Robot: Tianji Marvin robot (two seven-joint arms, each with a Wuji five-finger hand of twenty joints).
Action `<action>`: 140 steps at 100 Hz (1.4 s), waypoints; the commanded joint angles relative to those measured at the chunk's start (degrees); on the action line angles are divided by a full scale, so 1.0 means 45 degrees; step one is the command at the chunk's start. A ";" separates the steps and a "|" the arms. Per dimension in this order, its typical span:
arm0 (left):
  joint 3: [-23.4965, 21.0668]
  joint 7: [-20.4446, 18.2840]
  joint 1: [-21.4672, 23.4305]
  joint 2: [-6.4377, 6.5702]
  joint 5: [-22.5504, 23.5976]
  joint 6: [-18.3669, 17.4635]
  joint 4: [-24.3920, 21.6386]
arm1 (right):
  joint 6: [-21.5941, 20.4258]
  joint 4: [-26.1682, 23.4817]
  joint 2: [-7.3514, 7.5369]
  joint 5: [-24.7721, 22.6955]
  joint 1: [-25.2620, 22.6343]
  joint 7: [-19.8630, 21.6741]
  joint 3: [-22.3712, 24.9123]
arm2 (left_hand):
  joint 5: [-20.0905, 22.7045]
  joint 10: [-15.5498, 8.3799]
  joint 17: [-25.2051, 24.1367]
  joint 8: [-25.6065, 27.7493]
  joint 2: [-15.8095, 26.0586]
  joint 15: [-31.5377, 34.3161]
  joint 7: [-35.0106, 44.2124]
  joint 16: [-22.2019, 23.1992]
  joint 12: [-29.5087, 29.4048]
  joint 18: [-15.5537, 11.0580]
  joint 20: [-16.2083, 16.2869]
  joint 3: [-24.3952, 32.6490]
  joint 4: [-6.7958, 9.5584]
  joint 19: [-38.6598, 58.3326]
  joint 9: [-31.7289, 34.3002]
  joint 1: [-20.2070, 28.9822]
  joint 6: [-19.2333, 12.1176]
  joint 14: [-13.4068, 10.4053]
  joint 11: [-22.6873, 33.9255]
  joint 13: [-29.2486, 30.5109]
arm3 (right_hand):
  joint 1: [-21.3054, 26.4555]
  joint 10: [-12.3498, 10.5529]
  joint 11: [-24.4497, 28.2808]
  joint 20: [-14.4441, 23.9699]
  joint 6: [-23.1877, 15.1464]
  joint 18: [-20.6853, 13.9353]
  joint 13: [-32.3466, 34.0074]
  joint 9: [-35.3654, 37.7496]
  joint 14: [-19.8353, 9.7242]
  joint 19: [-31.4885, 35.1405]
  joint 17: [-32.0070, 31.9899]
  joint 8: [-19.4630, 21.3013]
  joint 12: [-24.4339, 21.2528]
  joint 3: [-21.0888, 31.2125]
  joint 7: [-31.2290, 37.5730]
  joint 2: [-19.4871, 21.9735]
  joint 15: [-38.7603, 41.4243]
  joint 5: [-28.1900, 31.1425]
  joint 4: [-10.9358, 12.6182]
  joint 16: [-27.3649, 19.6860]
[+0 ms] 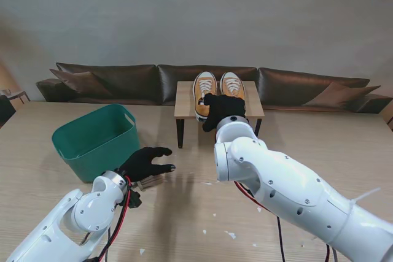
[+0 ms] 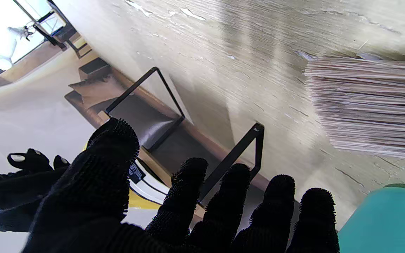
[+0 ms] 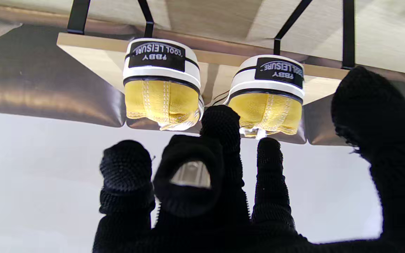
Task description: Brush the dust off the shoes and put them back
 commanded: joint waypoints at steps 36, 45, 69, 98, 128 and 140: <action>0.0121 -0.0450 -0.0158 -0.0022 -0.0265 0.0161 0.0136 | 0.0944 0.2102 -0.0665 0.1058 0.2641 0.0331 -0.2623 | 0.0193 0.0208 0.0057 -0.0016 0.0600 0.0341 0.0012 0.0266 0.0230 0.0074 0.0234 -0.0491 0.0615 -0.0045 0.0484 0.0287 0.0182 0.0268 0.0088 0.0513 | 0.0048 -0.0205 0.1396 -0.0253 -0.0062 -0.0233 0.0534 0.0082 -0.0438 0.1009 0.6372 -0.0789 0.1030 0.0635 0.0904 -0.0572 0.1257 0.0482 -0.0328 0.0370; 0.0135 -0.0479 -0.0179 -0.0019 -0.0291 0.0172 0.0159 | 0.0993 0.2546 -0.0832 0.1238 0.2866 0.0205 -0.2968 | 0.0263 0.0208 0.0065 -0.0006 0.0618 0.0347 0.0038 0.0275 0.0238 0.0075 0.0241 -0.0505 0.0618 -0.0042 0.0482 0.0292 0.0180 0.0273 0.0081 0.0511 | 0.0007 -0.0173 0.1418 -0.0275 0.0006 -0.0258 0.0533 -0.0027 -0.0463 0.1021 0.6372 -0.0843 0.1097 0.0647 0.1027 -0.0562 0.1297 0.0656 -0.0338 0.0340; 0.0211 -0.0568 -0.0292 -0.0025 -0.0479 0.0253 0.0273 | 0.0780 0.3478 -0.1252 0.1348 0.3130 -0.0152 -0.3565 | 0.0269 0.0243 0.0061 -0.0004 0.0665 0.0373 0.0032 0.0294 0.0259 0.0083 0.0251 -0.0553 0.0625 -0.0047 0.0514 0.0307 0.0212 0.0285 0.0083 0.0545 | -0.0018 -0.0184 0.1566 -0.0295 0.0006 -0.0355 0.0545 -0.0519 -0.0821 0.1016 0.6319 -0.0860 0.1439 0.0757 0.1484 -0.0670 0.1469 0.1514 -0.0349 0.0354; 0.0251 -0.0604 -0.0343 -0.0033 -0.0594 0.0305 0.0321 | 0.0393 0.4424 -0.1807 0.0953 0.3195 -0.0815 -0.4061 | 0.0371 0.0245 0.0083 0.0013 0.0721 0.0391 0.0063 0.0306 0.0268 0.0106 0.0264 -0.0628 0.0633 -0.0040 0.0537 0.0315 0.0265 0.0300 0.0084 0.0584 | 0.0271 -0.0242 0.1749 -0.0201 0.0900 -0.0761 0.0561 -0.0985 -0.1449 0.0992 0.6286 -0.0166 0.2274 0.1628 0.3538 -0.1356 0.1724 0.4241 -0.0527 0.0448; 0.0280 -0.0714 -0.0384 -0.0029 -0.0750 0.0438 0.0324 | 0.0051 0.5483 -0.2410 0.0750 0.3294 -0.1486 -0.4511 | 0.0526 0.0289 0.0075 0.0065 0.0813 0.0382 0.0135 0.0306 0.0272 0.0103 0.0274 -0.0720 0.0639 -0.0043 0.0539 0.0341 0.0339 0.0305 0.0081 0.0571 | 0.1155 -0.0398 0.2278 -0.0108 0.2411 -0.0865 0.0559 -0.0651 -0.1603 0.0888 0.6170 0.1298 0.2709 0.2328 0.7157 -0.2290 0.2034 0.6005 -0.2224 0.0501; 0.0290 -0.0716 -0.0397 -0.0037 -0.0804 0.0479 0.0335 | -0.0182 0.5814 -0.2568 0.0589 0.3195 -0.1973 -0.4465 | 0.0576 0.0292 0.0077 0.0087 0.0858 0.0379 0.0156 0.0306 0.0274 0.0101 0.0279 -0.0760 0.0642 -0.0042 0.0552 0.0356 0.0379 0.0326 0.0085 0.0567 | 0.1448 -0.0667 0.2803 -0.0106 0.1981 -0.0636 0.0551 0.0532 -0.1494 0.0973 0.6350 0.2152 0.2939 0.2403 0.9403 -0.2470 0.2467 0.7169 -0.2904 0.0735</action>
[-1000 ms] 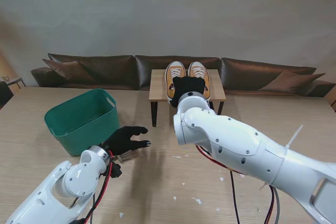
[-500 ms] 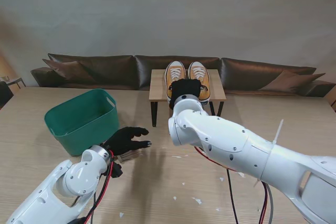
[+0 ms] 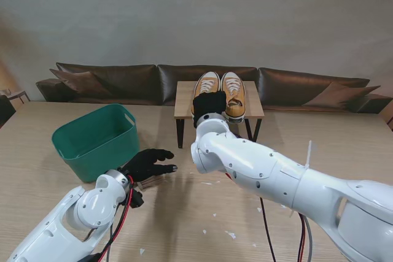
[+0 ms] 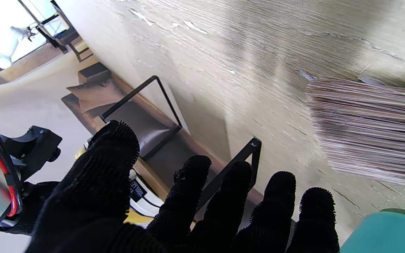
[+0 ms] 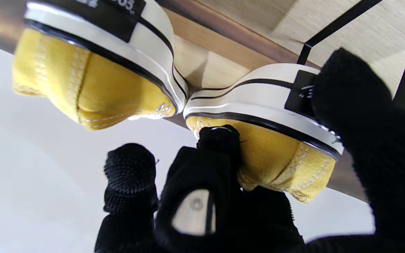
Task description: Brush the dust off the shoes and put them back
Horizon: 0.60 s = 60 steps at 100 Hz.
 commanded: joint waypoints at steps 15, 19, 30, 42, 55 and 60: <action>0.0030 -0.0329 -0.0026 -0.0040 -0.0175 0.0181 -0.0007 | -0.0723 0.0137 -0.0085 -0.0765 -0.0337 -0.0659 0.0211 | 0.0186 0.0160 0.0037 0.0105 0.0652 0.0082 0.0056 0.0147 0.0081 0.0114 0.0143 -0.0425 0.0381 -0.0046 0.0114 0.0235 0.0119 0.0278 -0.0002 0.0259 | -0.0068 -0.1372 0.0977 0.0012 -0.0098 -0.0104 0.0118 0.1970 -0.0607 0.0978 0.6437 0.3296 0.0946 0.0911 0.3853 -0.0019 0.1264 0.3734 0.0939 0.0823; 0.0035 -0.0345 -0.0032 -0.0040 -0.0200 0.0209 -0.0011 | -0.0864 0.0060 -0.0007 -0.0970 -0.0374 -0.0760 0.0288 | 0.0185 0.0160 0.0048 0.0107 0.0675 0.0082 0.0053 0.0149 0.0082 0.0117 0.0148 -0.0450 0.0381 -0.0039 0.0120 0.0229 0.0107 0.0276 0.0001 0.0262 | -0.0210 -0.1468 0.1013 0.0024 -0.0275 -0.0129 0.0118 0.2154 -0.0591 0.0997 0.6442 0.4094 0.1099 0.0965 0.4113 0.0403 0.1350 0.4240 0.1689 0.0911; 0.0042 -0.0381 -0.0039 -0.0036 -0.0236 0.0241 -0.0023 | -0.1241 -0.0258 0.0260 -0.1588 -0.0454 -0.0897 0.0478 | 0.0233 0.0184 0.0044 0.0118 0.0751 0.0080 0.0061 0.0151 0.0081 0.0130 0.0153 -0.0519 0.0385 -0.0040 0.0122 0.0239 0.0148 0.0300 0.0000 0.0267 | -0.0294 -0.1685 0.1020 0.0043 -0.0356 -0.0298 0.0121 0.2186 -0.0674 0.1018 0.6452 0.5014 0.1354 0.0946 0.4317 0.1060 0.1399 0.4469 0.2050 0.1000; 0.0033 -0.0388 -0.0030 -0.0036 -0.0254 0.0242 -0.0031 | -0.1873 -0.0690 0.0610 -0.2208 -0.0551 -0.0882 0.0750 | 0.0267 0.0207 0.0050 0.0126 0.0825 0.0072 0.0064 0.0150 0.0080 0.0132 0.0159 -0.0604 0.0389 -0.0037 0.0122 0.0237 0.0155 0.0306 -0.0001 0.0260 | -0.0135 -0.1804 0.0992 -0.0020 -0.0248 -0.0364 0.0114 0.1842 -0.0568 0.0788 0.6335 0.5284 0.1598 0.0874 0.4509 0.1434 0.1207 0.4198 0.2118 0.0917; 0.0015 -0.0415 -0.0020 -0.0029 -0.0249 0.0231 -0.0031 | -0.2313 -0.1020 0.0873 -0.2648 -0.0723 -0.0988 0.1112 | 0.0290 0.0213 0.0045 0.0133 0.0877 0.0072 0.0064 0.0153 0.0078 0.0152 0.0163 -0.0699 0.0402 -0.0040 0.0130 0.0277 0.0167 0.0312 0.0001 0.0274 | 0.0002 -0.1835 0.0957 0.0026 -0.0158 -0.0394 0.0118 0.1674 -0.0478 0.0721 0.6229 0.5414 0.1761 0.0907 0.4664 0.1556 0.1105 0.4011 0.2109 0.0858; 0.0006 -0.0425 -0.0014 -0.0026 -0.0249 0.0238 -0.0034 | -0.2454 -0.1112 0.0955 -0.2776 -0.0819 -0.1110 0.1282 | 0.0298 0.0200 0.0040 0.0136 0.0900 0.0066 0.0065 0.0151 0.0075 0.0144 0.0163 -0.0731 0.0406 -0.0043 0.0115 0.0291 0.0179 0.0307 -0.0005 0.0264 | 0.0038 -0.1833 0.0950 0.0043 -0.0109 -0.0399 0.0119 0.1645 -0.0475 0.0715 0.6226 0.5436 0.1799 0.0928 0.4704 0.1599 0.1104 0.3977 0.2104 0.0854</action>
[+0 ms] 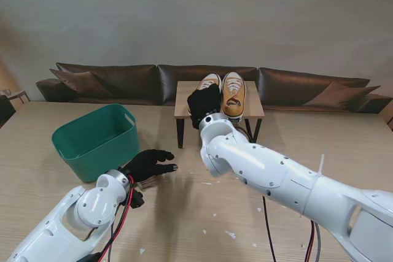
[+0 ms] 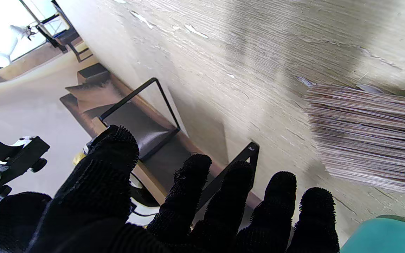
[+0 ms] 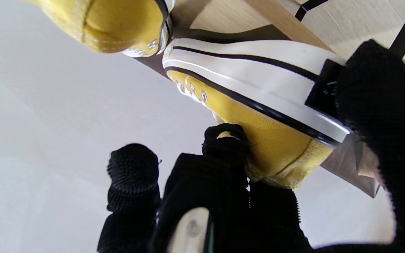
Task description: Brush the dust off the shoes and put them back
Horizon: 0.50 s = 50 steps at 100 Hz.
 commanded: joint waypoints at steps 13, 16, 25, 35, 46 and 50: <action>-0.0056 -0.0274 0.0058 -0.0025 -0.0030 0.0050 -0.0047 | -0.0588 -0.0504 0.0384 -0.0691 -0.0339 -0.0433 0.0687 | 0.0166 0.0187 0.0039 0.0100 0.0410 0.0052 0.0011 0.0146 0.0072 0.0140 0.0162 -0.0549 0.0414 -0.0042 0.0094 0.0316 0.0159 0.0212 -0.0011 0.0242 | 0.1209 -0.1152 0.0979 0.0233 0.1263 -0.0248 -0.0304 0.0513 -0.0505 0.0641 0.6040 0.2018 0.0760 0.0988 0.4673 0.2322 0.0336 0.2124 0.1246 0.0011; -0.0066 -0.0271 0.0071 -0.0024 -0.0012 0.0057 -0.0055 | -0.0678 -0.0584 0.0445 -0.0811 -0.0428 -0.0522 0.0819 | 0.0184 0.0175 0.0041 0.0103 0.0416 0.0057 0.0017 0.0148 0.0072 0.0140 0.0163 -0.0565 0.0417 -0.0042 0.0099 0.0329 0.0155 0.0225 -0.0008 0.0256 | 0.1256 -0.1137 0.0958 0.0287 0.1297 -0.0245 -0.0305 0.0453 -0.0485 0.0626 0.5990 0.1995 0.0815 0.1001 0.4709 0.2379 0.0311 0.2047 0.1207 -0.0007; -0.0111 -0.0245 0.0125 -0.0024 0.0044 0.0080 -0.0091 | -0.0936 -0.0875 0.0629 -0.1129 -0.0746 -0.0720 0.1252 | 0.0181 0.0154 0.0041 0.0105 0.0434 0.0049 0.0014 0.0146 0.0070 0.0132 0.0165 -0.0616 0.0424 -0.0042 0.0086 0.0352 0.0155 0.0219 -0.0011 0.0245 | 0.1327 -0.1113 0.0983 0.0361 0.1381 -0.0240 -0.0305 0.0312 -0.0462 0.0612 0.5943 0.1989 0.0917 0.0984 0.4828 0.2506 0.0295 0.1877 0.1126 -0.0026; -0.0180 -0.0175 0.0204 -0.0027 0.0135 0.0089 -0.0144 | -0.1419 -0.1214 0.0862 -0.1578 -0.1144 -0.1017 0.1785 | 0.0211 0.0165 0.0039 0.0112 0.0435 0.0042 0.0024 0.0145 0.0068 0.0136 0.0168 -0.0670 0.0432 -0.0042 0.0079 0.0379 0.0192 0.0219 -0.0013 0.0234 | 0.1364 -0.1153 0.1007 0.0425 0.1407 -0.0245 -0.0305 0.0275 -0.0462 0.0596 0.5929 0.1965 0.0998 0.0976 0.4963 0.2591 0.0297 0.1786 0.1086 -0.0034; -0.0284 -0.0115 0.0327 -0.0027 0.0235 0.0101 -0.0222 | -0.1935 -0.1586 0.1075 -0.1998 -0.1633 -0.1450 0.2413 | 0.0205 0.0190 0.0044 0.0113 0.0458 0.0042 0.0020 0.0147 0.0067 0.0125 0.0172 -0.0714 0.0440 -0.0039 0.0076 0.0411 0.0160 0.0209 -0.0013 0.0239 | 0.1406 -0.1178 0.1041 0.0504 0.1439 -0.0292 -0.0305 0.0155 -0.0488 0.0579 0.5858 0.1915 0.1093 0.0979 0.5100 0.2684 0.0275 0.1650 0.1036 -0.0048; -0.0334 -0.0090 0.0384 -0.0026 0.0275 0.0105 -0.0260 | -0.2122 -0.1750 0.1151 -0.2134 -0.1847 -0.1594 0.2679 | 0.0199 0.0159 0.0037 0.0113 0.0475 0.0038 0.0016 0.0145 0.0067 0.0128 0.0172 -0.0729 0.0442 -0.0042 0.0075 0.0409 0.0150 0.0208 -0.0012 0.0235 | 0.1397 -0.1184 0.1042 0.0526 0.1424 -0.0306 -0.0305 0.0153 -0.0508 0.0569 0.5840 0.1895 0.1108 0.0983 0.5127 0.2731 0.0261 0.1633 0.1027 -0.0055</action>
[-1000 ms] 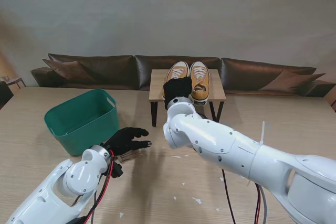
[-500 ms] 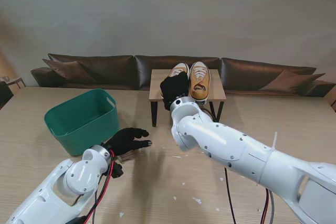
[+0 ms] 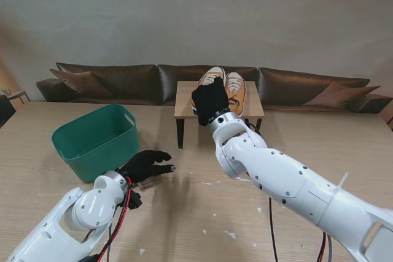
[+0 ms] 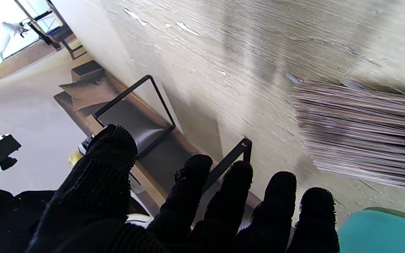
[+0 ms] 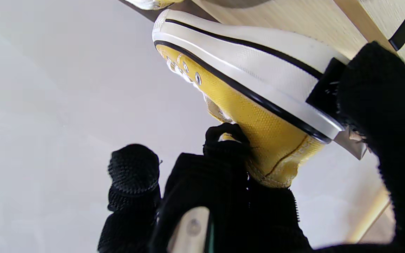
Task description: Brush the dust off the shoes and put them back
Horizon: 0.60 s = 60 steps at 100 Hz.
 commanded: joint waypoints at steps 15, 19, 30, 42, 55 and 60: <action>-0.0306 -0.0020 0.0375 -0.0024 0.0264 -0.0025 -0.0313 | -0.0954 -0.1266 0.0485 -0.0740 -0.1352 -0.0748 0.1510 | 0.0197 0.0162 0.0017 0.0085 0.0468 0.0023 0.0013 0.0139 0.0062 0.0114 0.0170 -0.0510 0.0451 -0.0052 0.0061 0.0443 0.0039 0.0188 -0.0016 0.0219 | 0.1419 -0.1093 0.0987 0.0509 0.0883 -0.0231 -0.0275 0.0179 -0.0562 0.0532 0.5803 0.1590 0.0577 0.1235 0.5201 0.2388 0.0242 0.1666 0.1028 -0.0043; -0.0356 0.0026 0.0431 -0.0027 0.0308 -0.0043 -0.0352 | -0.1170 -0.1543 0.0554 -0.0852 -0.1725 -0.0926 0.1890 | 0.0181 0.0183 0.0021 0.0083 0.0460 0.0016 0.0006 0.0137 0.0060 0.0112 0.0170 -0.0522 0.0452 -0.0051 0.0054 0.0450 0.0041 0.0197 -0.0019 0.0206 | 0.1404 -0.1093 0.0967 0.0554 0.0870 -0.0272 -0.0277 0.0202 -0.0555 0.0523 0.5808 0.1568 0.0572 0.1239 0.5202 0.2366 0.0245 0.1654 0.1035 -0.0037; -0.0469 0.0094 0.0565 -0.0027 0.0405 -0.0075 -0.0449 | -0.1779 -0.2347 0.0733 -0.1165 -0.2783 -0.1314 0.2902 | 0.0204 0.0148 0.0022 0.0088 0.0465 0.0021 0.0016 0.0140 0.0058 0.0095 0.0171 -0.0546 0.0455 -0.0051 0.0046 0.0460 0.0037 0.0194 -0.0020 0.0221 | 0.1391 -0.1089 0.0947 0.0639 0.0827 -0.0297 -0.0279 0.0233 -0.0529 0.0510 0.5823 0.1534 0.0567 0.1244 0.5194 0.2323 0.0259 0.1690 0.1042 -0.0017; -0.0576 0.0136 0.0687 -0.0023 0.0492 -0.0121 -0.0538 | -0.2422 -0.3156 0.0851 -0.1249 -0.3977 -0.1854 0.3888 | 0.0197 0.0162 0.0026 0.0088 0.0446 0.0001 0.0012 0.0132 0.0056 0.0105 0.0170 -0.0567 0.0461 -0.0053 0.0051 0.0492 0.0043 0.0193 -0.0019 0.0188 | 0.1375 -0.1070 0.0914 0.0729 0.0803 -0.0292 -0.0281 0.0274 -0.0549 0.0471 0.5864 0.1526 0.0550 0.1255 0.5192 0.2298 0.0260 0.1696 0.1056 0.0010; -0.0705 0.0202 0.0837 -0.0022 0.0604 -0.0184 -0.0646 | -0.3039 -0.3956 0.0899 -0.1089 -0.5267 -0.2542 0.4807 | 0.0201 0.0150 0.0029 0.0089 0.0463 0.0009 0.0012 0.0135 0.0054 0.0095 0.0170 -0.0582 0.0463 -0.0052 0.0048 0.0490 0.0051 0.0171 -0.0019 0.0205 | 0.1376 -0.1074 0.0911 0.0794 0.0792 -0.0290 -0.0280 0.0275 -0.0533 0.0435 0.5880 0.1519 0.0551 0.1266 0.5190 0.2261 0.0257 0.1710 0.1051 0.0029; -0.0754 0.0236 0.0900 -0.0022 0.0649 -0.0209 -0.0693 | -0.3288 -0.4237 0.0907 -0.0993 -0.5728 -0.2789 0.5119 | 0.0211 0.0166 0.0028 0.0091 0.0455 0.0002 0.0017 0.0132 0.0055 0.0104 0.0170 -0.0592 0.0463 -0.0053 0.0058 0.0491 0.0038 0.0188 -0.0015 0.0194 | 0.1381 -0.1074 0.0910 0.0817 0.0764 -0.0277 -0.0280 0.0275 -0.0538 0.0425 0.5891 0.1511 0.0551 0.1273 0.5176 0.2246 0.0259 0.1724 0.1048 0.0037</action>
